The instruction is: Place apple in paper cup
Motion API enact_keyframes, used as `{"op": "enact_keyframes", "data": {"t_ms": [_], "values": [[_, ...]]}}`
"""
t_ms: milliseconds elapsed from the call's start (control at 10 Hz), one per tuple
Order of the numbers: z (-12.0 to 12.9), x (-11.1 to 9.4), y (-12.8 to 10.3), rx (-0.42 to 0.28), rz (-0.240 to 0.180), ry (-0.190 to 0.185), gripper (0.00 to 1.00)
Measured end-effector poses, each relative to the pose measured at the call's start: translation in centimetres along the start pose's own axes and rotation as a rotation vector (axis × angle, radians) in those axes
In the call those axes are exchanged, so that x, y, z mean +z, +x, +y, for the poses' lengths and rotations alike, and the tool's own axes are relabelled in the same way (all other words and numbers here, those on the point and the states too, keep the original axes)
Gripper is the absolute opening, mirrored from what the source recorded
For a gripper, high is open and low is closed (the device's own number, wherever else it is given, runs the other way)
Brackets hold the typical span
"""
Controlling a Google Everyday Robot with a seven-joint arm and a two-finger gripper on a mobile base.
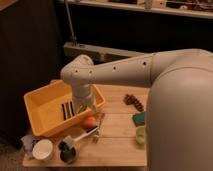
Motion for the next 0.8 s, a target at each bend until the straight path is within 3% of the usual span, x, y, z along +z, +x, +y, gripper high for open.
{"op": "enact_keyframes", "data": {"t_ms": [700, 800], "values": [[-0.15, -0.04, 0.08, -0.006, -0.003, -0.001, 0.65], [-0.27, -0.15, 0.15, -0.034, -0.033, -0.024, 0.65]]}}
